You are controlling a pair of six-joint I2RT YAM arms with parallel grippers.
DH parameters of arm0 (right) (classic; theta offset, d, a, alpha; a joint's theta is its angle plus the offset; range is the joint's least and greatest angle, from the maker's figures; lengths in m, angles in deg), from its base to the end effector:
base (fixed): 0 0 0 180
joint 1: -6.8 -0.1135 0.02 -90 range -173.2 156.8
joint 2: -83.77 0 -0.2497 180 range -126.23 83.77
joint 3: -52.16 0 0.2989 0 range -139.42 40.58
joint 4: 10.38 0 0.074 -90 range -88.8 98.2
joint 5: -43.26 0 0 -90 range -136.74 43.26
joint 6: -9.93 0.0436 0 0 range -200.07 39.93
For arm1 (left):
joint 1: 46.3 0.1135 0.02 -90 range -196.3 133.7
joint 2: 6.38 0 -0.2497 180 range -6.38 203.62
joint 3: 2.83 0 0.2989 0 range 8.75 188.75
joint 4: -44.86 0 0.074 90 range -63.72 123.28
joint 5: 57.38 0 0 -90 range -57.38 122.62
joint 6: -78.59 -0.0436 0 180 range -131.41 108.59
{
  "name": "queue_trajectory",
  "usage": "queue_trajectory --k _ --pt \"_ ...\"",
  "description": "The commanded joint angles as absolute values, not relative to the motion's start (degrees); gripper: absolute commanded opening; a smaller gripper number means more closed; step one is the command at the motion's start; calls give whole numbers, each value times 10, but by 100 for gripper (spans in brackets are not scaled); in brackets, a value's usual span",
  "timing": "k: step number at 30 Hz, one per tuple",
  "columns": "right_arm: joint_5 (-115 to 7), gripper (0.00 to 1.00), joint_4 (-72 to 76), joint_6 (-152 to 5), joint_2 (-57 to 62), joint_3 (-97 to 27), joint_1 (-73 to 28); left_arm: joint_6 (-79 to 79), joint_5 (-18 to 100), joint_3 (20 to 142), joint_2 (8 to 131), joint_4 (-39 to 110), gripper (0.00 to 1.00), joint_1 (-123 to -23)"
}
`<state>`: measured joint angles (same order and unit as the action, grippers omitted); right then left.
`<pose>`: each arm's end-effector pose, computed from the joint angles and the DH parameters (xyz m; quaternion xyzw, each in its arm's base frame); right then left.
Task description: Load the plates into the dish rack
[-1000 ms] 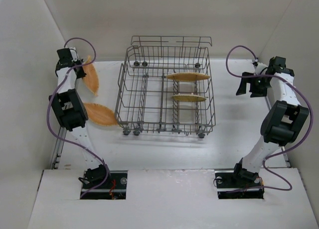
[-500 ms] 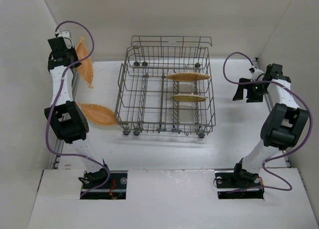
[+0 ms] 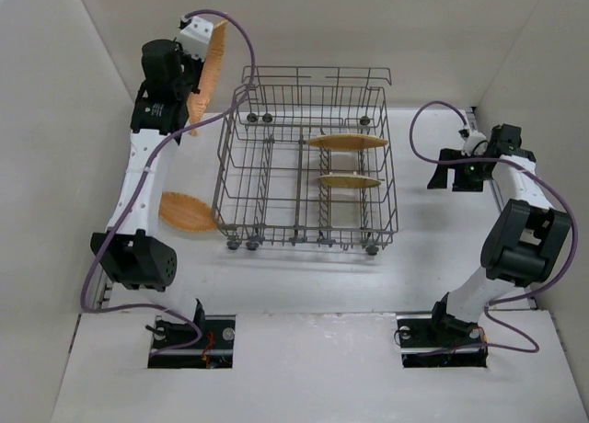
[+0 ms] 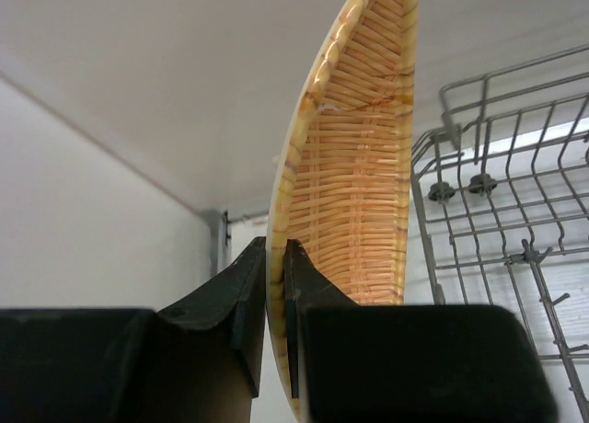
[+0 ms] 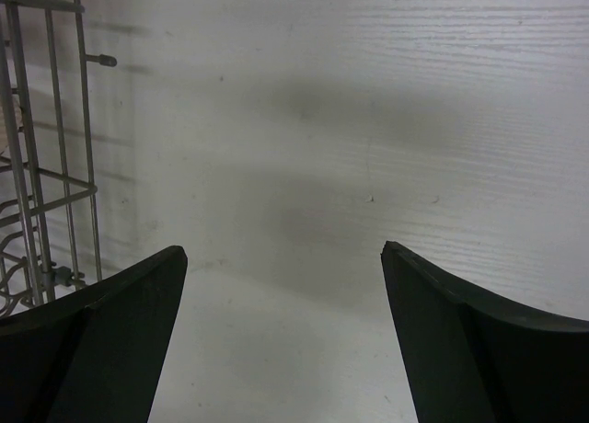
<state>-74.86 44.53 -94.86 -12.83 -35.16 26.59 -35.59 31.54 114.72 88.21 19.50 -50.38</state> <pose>0.3764 -0.1136 0.2121 -0.0130 0.9470 0.1617 0.2772 0.4317 -0.0300 0.4741 0.1699 0.7015 0.1275 0.6803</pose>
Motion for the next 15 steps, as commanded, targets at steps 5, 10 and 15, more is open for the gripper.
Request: queue_trajectory --k 5,10,15 --pt "-771 92 401 -947 -88 -327 262 -547 316 1071 793 318 4 -584" --pt "-771 92 399 -946 -85 -325 262 -635 354 992 752 331 4 -624" --pt "-773 92 399 -944 -88 -325 260 -696 410 929 712 334 4 -647"
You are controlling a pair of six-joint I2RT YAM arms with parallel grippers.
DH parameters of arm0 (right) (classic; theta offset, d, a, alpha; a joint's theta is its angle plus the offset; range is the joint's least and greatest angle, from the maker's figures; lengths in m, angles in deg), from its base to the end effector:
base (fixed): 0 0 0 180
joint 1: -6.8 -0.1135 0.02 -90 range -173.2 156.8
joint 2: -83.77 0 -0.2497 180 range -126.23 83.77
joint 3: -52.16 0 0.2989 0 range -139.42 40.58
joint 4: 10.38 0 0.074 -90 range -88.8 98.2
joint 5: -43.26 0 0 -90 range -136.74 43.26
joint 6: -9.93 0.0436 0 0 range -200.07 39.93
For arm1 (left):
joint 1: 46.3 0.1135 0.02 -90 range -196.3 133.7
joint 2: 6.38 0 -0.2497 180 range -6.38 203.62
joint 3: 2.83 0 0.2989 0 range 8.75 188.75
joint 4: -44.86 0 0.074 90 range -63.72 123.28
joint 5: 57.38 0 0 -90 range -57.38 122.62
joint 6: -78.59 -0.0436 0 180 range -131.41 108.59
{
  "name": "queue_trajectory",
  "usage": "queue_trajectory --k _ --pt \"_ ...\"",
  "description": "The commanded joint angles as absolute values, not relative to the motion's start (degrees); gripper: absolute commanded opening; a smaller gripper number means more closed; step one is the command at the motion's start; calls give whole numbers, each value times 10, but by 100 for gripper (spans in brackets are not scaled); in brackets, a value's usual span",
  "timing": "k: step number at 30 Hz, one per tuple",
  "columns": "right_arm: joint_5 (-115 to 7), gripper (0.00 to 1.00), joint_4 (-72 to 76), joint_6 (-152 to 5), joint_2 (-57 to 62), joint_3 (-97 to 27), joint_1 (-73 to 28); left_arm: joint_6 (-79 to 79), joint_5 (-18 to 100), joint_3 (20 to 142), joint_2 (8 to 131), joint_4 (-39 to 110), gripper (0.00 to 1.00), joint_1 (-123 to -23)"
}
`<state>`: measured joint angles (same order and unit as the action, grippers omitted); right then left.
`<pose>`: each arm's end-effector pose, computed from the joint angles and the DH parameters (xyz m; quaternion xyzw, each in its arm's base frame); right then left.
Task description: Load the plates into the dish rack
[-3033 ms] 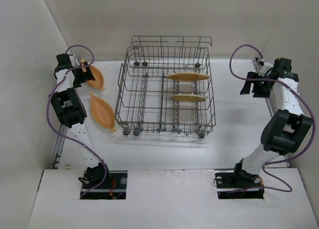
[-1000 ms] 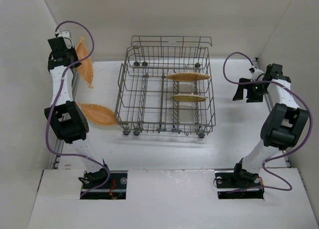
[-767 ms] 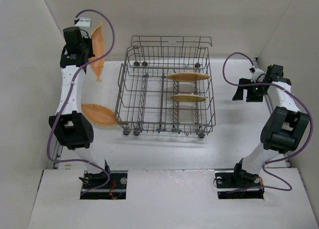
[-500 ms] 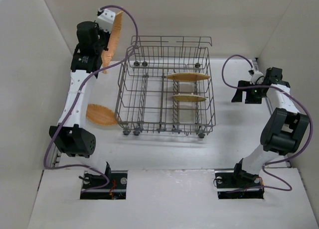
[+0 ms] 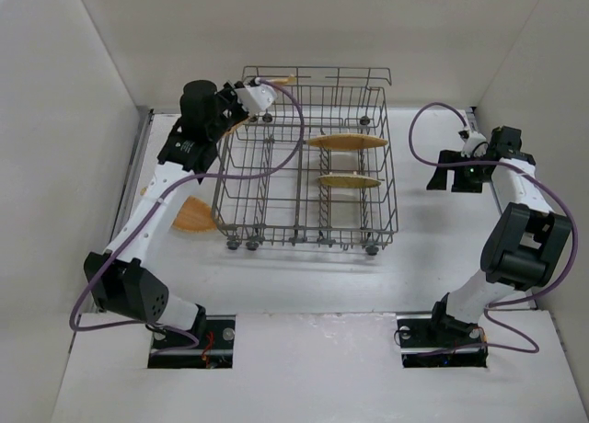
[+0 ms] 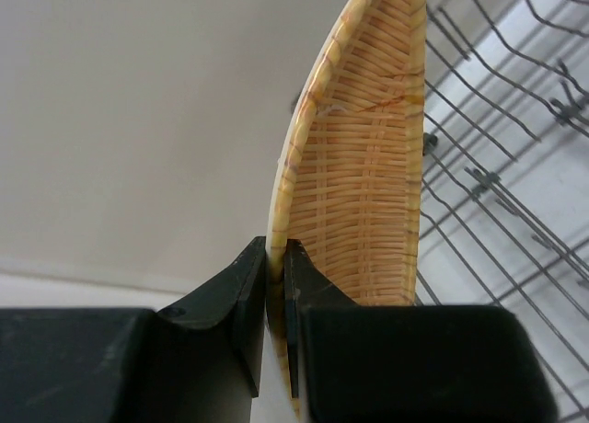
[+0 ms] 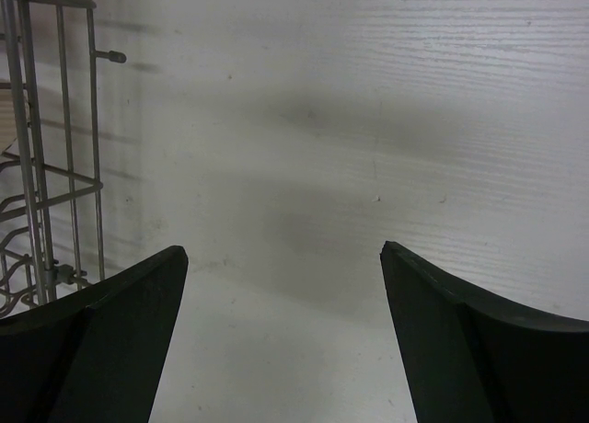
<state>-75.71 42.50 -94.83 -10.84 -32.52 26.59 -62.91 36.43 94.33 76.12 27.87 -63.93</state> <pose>0.3701 -0.1107 0.2111 -0.0174 0.9428 0.1646 0.2895 0.3746 -0.1221 0.4319 0.4280 0.5806 0.1787 0.6692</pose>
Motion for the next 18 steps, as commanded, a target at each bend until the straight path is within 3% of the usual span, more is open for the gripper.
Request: queue_trajectory --k 1,18 --pt "-773 92 399 -943 -88 -325 259 -705 422 917 706 333 4 -650" --pt "-765 91 395 -925 -83 -316 250 -771 579 820 677 401 1 -680"
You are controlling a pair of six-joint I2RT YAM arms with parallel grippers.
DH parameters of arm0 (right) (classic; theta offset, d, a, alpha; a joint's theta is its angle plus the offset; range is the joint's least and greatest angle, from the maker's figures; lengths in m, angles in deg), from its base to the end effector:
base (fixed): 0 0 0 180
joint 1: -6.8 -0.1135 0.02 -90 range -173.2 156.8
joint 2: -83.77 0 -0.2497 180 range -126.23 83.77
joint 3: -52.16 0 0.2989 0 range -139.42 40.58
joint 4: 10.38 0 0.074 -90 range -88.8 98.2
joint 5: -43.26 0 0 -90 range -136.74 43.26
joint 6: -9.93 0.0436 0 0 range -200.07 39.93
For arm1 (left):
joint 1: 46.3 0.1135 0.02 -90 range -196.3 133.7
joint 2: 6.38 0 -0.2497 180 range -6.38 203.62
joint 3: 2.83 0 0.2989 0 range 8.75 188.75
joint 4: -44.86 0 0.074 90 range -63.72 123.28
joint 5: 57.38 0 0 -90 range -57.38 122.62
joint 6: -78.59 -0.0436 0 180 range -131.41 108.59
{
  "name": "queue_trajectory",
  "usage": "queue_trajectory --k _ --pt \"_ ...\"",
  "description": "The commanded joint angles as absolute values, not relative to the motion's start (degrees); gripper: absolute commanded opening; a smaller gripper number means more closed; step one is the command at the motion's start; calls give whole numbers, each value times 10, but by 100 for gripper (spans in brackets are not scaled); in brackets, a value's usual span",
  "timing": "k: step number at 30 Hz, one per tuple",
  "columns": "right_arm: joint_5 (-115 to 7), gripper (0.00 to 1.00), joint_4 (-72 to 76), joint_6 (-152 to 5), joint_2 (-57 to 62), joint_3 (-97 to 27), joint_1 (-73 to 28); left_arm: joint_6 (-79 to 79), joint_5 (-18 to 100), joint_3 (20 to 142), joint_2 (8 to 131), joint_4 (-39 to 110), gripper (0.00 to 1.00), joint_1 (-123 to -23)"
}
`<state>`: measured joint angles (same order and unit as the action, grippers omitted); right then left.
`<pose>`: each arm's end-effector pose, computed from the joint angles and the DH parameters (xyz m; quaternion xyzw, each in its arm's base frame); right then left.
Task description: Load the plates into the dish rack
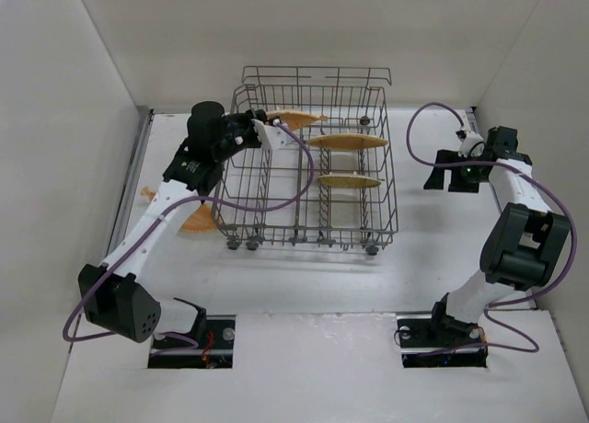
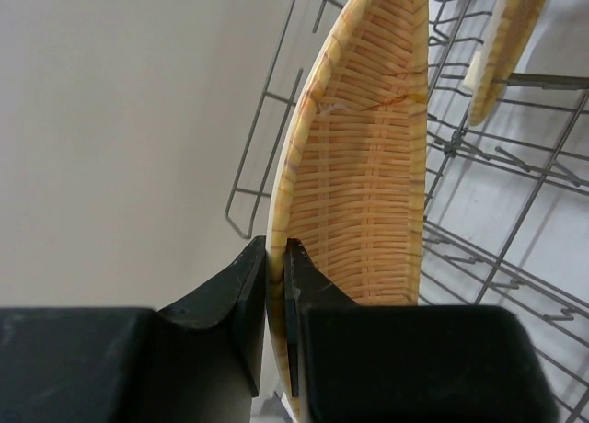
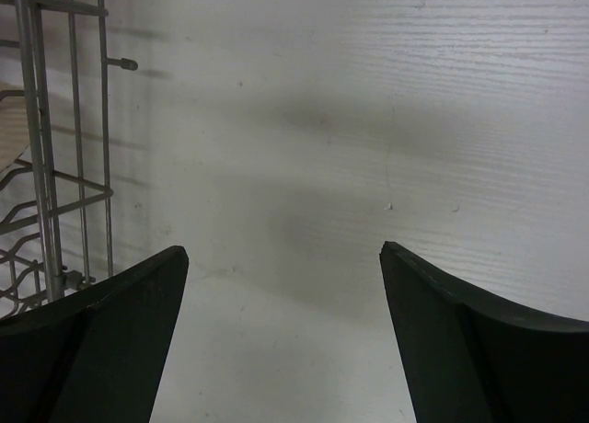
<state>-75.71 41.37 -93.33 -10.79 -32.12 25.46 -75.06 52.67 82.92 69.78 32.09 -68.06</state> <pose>0.3730 -0.1037 0.2100 -0.0161 0.9413 0.1690 0.2917 0.3379 -0.1510 0.3994 0.5731 0.4446 0.1238 0.6772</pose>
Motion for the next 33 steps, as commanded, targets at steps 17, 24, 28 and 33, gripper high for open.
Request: queue_trajectory --k 17,24,28,33 --pt "-740 91 420 -915 -85 -334 250 -779 721 698 727 622 0 -643" --pt "-735 91 426 -915 -90 -340 250 -797 752 651 731 658 0 -644" --pt "-735 91 426 -916 -90 -337 250 -809 757 643 743 668 0 -645" --pt "-735 91 428 -918 -90 -336 252 -821 762 641 764 683 0 -644"
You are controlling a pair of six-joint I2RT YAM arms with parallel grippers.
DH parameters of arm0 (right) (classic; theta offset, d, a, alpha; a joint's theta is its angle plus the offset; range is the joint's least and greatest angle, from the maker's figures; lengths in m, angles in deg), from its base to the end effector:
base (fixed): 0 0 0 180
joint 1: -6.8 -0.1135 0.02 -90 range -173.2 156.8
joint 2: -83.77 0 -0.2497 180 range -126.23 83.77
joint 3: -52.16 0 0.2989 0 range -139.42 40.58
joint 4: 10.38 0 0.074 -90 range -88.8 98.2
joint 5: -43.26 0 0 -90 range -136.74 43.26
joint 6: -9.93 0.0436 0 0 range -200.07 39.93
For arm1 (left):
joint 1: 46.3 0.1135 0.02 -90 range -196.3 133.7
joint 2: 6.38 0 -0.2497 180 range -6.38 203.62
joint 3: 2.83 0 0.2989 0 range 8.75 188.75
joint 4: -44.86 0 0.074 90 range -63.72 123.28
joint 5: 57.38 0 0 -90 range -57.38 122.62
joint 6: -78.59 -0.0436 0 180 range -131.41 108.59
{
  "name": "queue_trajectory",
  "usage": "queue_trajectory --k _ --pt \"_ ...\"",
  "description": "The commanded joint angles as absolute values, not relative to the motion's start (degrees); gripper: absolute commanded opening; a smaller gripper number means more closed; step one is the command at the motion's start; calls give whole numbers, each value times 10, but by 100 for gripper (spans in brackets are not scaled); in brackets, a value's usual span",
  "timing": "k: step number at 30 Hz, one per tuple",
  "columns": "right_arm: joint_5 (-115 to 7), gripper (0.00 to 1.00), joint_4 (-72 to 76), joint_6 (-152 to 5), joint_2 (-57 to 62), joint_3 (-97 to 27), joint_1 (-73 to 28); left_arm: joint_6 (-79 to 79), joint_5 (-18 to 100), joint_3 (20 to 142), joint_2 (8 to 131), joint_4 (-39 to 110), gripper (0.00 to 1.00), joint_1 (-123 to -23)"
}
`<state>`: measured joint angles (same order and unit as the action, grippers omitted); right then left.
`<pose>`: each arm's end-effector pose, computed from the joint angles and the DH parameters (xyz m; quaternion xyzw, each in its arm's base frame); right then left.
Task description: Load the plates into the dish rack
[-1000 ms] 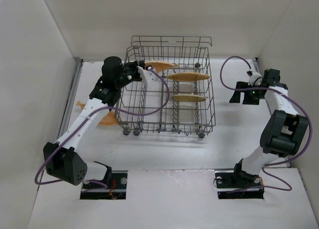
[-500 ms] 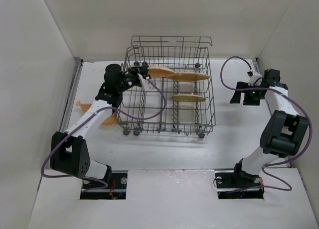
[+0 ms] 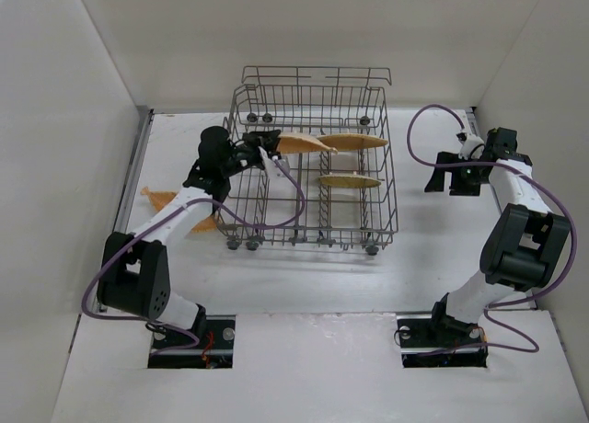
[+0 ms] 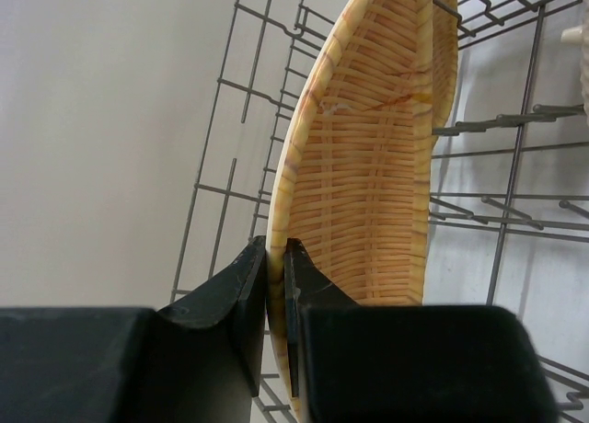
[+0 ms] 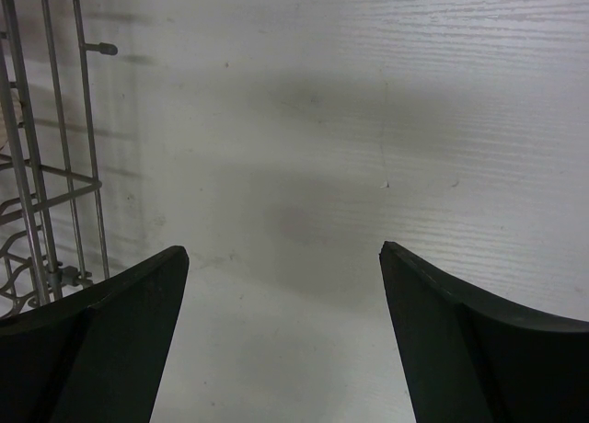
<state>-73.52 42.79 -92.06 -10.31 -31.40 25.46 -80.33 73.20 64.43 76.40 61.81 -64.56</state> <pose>0.3679 -0.1035 0.2068 0.0025 0.9487 0.1590 0.2731 0.3555 -0.1472 0.2839 0.6314 0.3032 0.0684 0.7105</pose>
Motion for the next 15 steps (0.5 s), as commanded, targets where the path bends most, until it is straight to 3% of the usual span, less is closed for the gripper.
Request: queue_trajectory --k 1,15 --pt "-735 91 429 -918 -90 -336 252 -824 762 640 768 688 0 -643" --pt "-735 91 437 -922 -94 -341 250 -837 767 642 820 719 0 -641"
